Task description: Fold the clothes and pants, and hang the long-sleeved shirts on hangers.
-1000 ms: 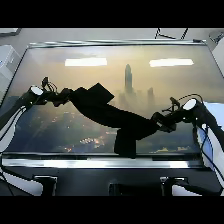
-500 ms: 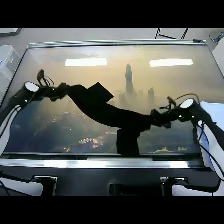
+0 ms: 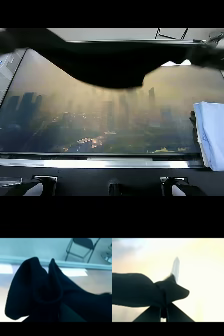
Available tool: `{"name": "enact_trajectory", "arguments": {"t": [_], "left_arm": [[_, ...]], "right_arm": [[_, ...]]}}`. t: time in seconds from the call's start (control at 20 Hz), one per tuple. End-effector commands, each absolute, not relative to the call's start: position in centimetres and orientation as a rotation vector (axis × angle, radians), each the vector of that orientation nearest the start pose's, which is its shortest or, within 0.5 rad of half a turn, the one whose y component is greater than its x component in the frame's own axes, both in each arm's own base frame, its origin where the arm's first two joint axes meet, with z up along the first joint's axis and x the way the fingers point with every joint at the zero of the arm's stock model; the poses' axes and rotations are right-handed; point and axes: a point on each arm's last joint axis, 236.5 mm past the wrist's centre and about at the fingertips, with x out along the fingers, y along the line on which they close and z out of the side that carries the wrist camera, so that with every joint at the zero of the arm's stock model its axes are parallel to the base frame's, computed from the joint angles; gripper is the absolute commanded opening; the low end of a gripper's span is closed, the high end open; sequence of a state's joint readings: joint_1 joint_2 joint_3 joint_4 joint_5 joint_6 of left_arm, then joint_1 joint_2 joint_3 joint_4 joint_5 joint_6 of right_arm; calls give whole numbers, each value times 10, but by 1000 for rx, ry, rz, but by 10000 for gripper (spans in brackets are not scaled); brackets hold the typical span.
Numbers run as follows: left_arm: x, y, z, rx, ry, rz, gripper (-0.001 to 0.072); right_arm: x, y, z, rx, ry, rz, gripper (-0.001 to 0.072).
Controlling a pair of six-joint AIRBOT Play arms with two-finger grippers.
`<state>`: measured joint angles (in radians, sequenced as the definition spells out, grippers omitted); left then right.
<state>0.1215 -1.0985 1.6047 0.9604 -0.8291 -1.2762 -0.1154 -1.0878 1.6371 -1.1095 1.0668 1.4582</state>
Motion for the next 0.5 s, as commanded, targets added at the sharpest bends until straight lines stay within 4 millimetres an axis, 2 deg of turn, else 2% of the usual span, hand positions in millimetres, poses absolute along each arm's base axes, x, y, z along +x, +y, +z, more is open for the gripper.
{"name": "enact_trajectory", "arguments": {"t": [0.0,0.1,0.2,0.25,0.35,0.4,0.45], "left_arm": [[351,-28,410,-125,218,-195,24],[313,-29,398,-85,299,-178,24],[284,-33,379,-88,401,-178,24],[274,-36,363,-108,476,-182,24],[263,-41,317,-154,651,-195,24],[261,-41,288,-167,737,-199,24],[262,-41,256,-191,822,-199,24]], "right_arm": [[346,37,409,155,290,202,40],[316,40,397,135,368,201,40],[299,40,373,112,483,196,40],[296,36,359,122,548,178,40],[299,26,322,138,695,136,40],[306,21,303,106,746,128,40],[320,10,275,85,802,100,40]]}}
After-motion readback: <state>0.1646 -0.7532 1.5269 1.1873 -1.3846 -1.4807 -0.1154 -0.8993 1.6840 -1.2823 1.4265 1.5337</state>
